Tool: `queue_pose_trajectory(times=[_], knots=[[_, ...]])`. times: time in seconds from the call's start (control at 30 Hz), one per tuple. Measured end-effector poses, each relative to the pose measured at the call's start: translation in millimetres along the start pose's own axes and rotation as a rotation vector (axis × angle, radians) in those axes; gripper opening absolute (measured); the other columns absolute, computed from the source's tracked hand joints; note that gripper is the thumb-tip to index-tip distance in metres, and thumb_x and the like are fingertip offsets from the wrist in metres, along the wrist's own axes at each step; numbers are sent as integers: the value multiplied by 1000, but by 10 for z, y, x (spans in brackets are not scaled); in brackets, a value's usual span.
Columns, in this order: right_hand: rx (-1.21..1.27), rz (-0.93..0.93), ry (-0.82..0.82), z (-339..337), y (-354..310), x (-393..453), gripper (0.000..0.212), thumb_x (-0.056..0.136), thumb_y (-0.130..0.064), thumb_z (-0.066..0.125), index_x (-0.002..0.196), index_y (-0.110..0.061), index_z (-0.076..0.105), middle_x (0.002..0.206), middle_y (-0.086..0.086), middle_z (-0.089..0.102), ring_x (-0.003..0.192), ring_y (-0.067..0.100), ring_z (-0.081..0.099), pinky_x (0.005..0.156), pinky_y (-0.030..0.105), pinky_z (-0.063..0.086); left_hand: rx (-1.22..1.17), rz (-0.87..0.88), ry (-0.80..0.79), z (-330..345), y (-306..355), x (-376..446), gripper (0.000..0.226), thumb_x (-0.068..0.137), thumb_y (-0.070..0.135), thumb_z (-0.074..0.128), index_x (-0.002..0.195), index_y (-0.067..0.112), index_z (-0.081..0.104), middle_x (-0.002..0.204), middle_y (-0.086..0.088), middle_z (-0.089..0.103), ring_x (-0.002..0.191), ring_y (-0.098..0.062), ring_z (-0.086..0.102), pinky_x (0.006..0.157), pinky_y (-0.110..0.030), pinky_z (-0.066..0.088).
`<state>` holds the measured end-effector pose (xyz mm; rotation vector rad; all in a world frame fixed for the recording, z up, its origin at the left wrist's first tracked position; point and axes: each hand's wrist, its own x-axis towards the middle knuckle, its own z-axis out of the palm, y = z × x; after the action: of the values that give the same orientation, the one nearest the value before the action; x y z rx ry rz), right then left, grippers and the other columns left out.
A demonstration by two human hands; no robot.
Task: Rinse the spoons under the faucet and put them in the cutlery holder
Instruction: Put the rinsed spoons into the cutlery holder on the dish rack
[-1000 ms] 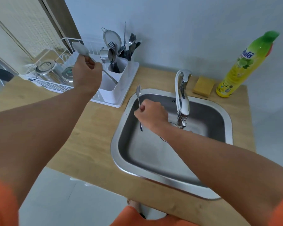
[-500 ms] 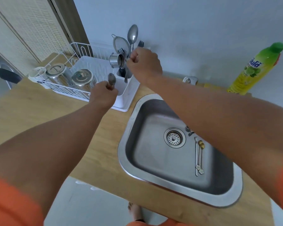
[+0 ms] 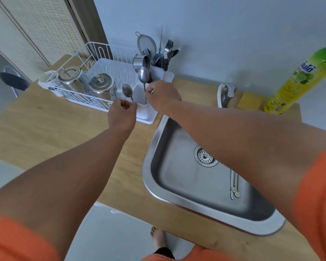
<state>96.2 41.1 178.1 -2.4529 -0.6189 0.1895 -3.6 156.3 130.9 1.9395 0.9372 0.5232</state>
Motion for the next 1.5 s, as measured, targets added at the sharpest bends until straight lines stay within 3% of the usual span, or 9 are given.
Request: queue_pose_trajectory(times=[0.23, 0.43, 0.63, 0.83, 0.93, 1.0, 1.2, 1.37, 1.5], knots=[[-10, 88, 75, 197, 443, -528, 26, 99, -33, 43, 99, -28, 69, 102, -3, 62, 89, 25, 60, 68, 33, 42, -6, -27, -172, 134, -91, -278, 23, 87, 40, 63, 80, 18, 65, 85, -4, 75, 83, -30, 74, 78, -54, 62], [-40, 125, -107, 563, 1201, -1453, 24, 94, -31, 44, 104, -27, 66, 103, 0, 71, 95, 31, 66, 77, 38, 54, 47, 92, -242, 475, -25, -560, 25, 92, 37, 64, 77, 17, 66, 75, -1, 73, 79, -25, 70, 76, -39, 57], [-93, 380, -293, 633, 2104, -2232, 23, 91, -32, 48, 103, -31, 68, 107, -1, 72, 98, 29, 68, 72, 33, 43, 134, 202, -362, 928, -61, -900, 24, 93, 39, 64, 73, 25, 63, 69, 10, 65, 68, -7, 60, 60, -23, 40], [-98, 619, -293, 339, 2622, -2369, 22, 91, -23, 50, 106, -16, 65, 113, 8, 66, 97, 30, 62, 73, 31, 45, 255, 174, -496, 1455, -192, -1274, 24, 92, 38, 62, 73, 24, 60, 72, 10, 64, 66, -6, 57, 53, -23, 35], [-100, 706, -257, 185, 2736, -2322, 6, 88, -18, 53, 83, -14, 54, 95, 9, 59, 83, 29, 59, 64, 26, 42, 339, 124, -622, 1711, -262, -1462, 27, 90, 40, 61, 72, 20, 60, 73, 6, 64, 65, -12, 58, 53, -25, 37], [-96, 758, -210, 97, 2790, -2279, 15, 87, -15, 55, 74, -15, 48, 90, 9, 59, 72, 25, 57, 54, 22, 39, 366, 102, -697, 1861, -298, -1611, 28, 88, 41, 61, 71, 19, 59, 73, 4, 65, 67, -19, 60, 56, -29, 45], [-24, 870, -125, -62, 2901, -2219, 3, 86, -13, 56, 87, -15, 53, 101, 11, 66, 97, 34, 68, 69, 27, 43, 499, 133, -824, 2162, -306, -1983, 19, 88, 37, 60, 76, 22, 60, 78, 6, 66, 74, -18, 61, 63, -30, 44], [40, 941, -138, -115, 3025, -2179, 4, 88, -11, 58, 85, -12, 54, 90, 7, 58, 62, 20, 55, 54, 26, 43, 530, 164, -916, 2383, -270, -2131, 36, 89, 29, 60, 57, 21, 45, 59, 4, 49, 61, -23, 51, 59, -29, 37], [91, 980, -137, -104, 3047, -2153, 6, 88, -12, 60, 93, -12, 58, 96, 9, 63, 78, 28, 64, 60, 27, 45, 504, 137, -927, 2621, -209, -2213, 45, 91, 26, 62, 51, 15, 45, 51, -1, 46, 55, -26, 49, 58, -29, 37]])
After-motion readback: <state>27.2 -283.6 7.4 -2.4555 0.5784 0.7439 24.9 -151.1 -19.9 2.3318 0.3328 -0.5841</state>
